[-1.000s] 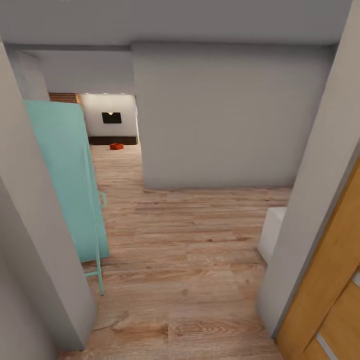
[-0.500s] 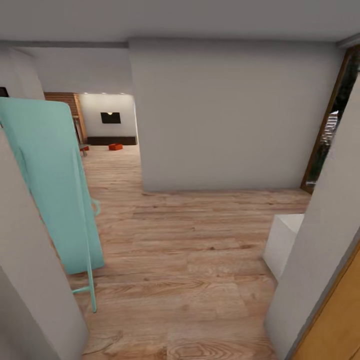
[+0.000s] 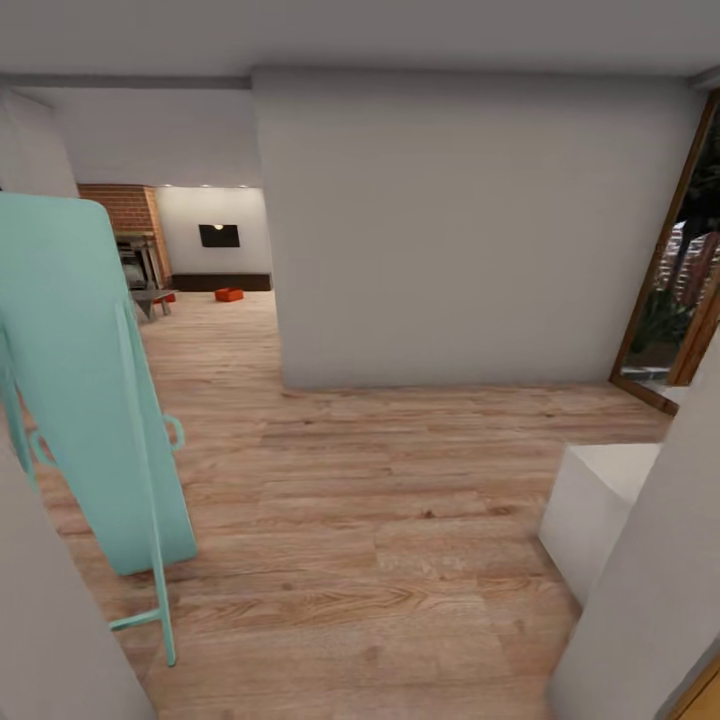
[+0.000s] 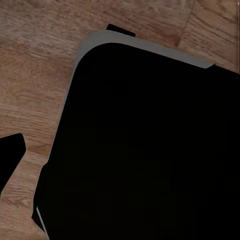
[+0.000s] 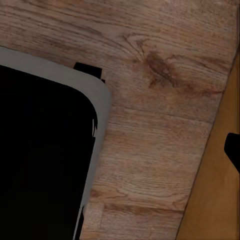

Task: Move the two storage containers from the living room to the garage. In the garage, place one container on the floor and stack the other container on top of it (either order is fine).

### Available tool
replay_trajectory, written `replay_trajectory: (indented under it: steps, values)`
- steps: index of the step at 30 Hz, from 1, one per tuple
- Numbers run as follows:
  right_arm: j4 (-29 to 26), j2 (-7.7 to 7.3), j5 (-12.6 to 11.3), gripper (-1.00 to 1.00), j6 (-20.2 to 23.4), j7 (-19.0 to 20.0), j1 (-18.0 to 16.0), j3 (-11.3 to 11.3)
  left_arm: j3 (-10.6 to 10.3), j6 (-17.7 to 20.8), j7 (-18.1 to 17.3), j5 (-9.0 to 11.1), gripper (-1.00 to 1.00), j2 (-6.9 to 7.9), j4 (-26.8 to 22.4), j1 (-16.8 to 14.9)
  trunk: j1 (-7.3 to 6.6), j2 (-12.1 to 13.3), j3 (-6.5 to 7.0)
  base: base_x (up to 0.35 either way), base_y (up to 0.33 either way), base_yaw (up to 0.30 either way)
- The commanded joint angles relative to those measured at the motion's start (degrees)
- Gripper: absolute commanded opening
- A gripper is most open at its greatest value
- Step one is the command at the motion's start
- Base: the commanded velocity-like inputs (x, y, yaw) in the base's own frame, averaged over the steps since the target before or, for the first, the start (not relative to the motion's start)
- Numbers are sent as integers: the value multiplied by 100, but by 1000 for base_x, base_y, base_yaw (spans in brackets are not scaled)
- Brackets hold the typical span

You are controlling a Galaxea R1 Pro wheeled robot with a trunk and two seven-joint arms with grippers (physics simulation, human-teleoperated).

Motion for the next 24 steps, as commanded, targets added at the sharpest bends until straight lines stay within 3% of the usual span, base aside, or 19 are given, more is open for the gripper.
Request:
replay_trajectory:
  steps: [1,24]
  values:
    - [2,-1,-53,100,-16,-9,-2,50,30,-12,4,6,100,-2,-3,-1,3,-2,-5,327,0,0]
    - [2,-5,-50,100,0,-9,-2,75,33,-30,4,-6,100,-11,-3,-1,3,-2,-5,326,0,0]
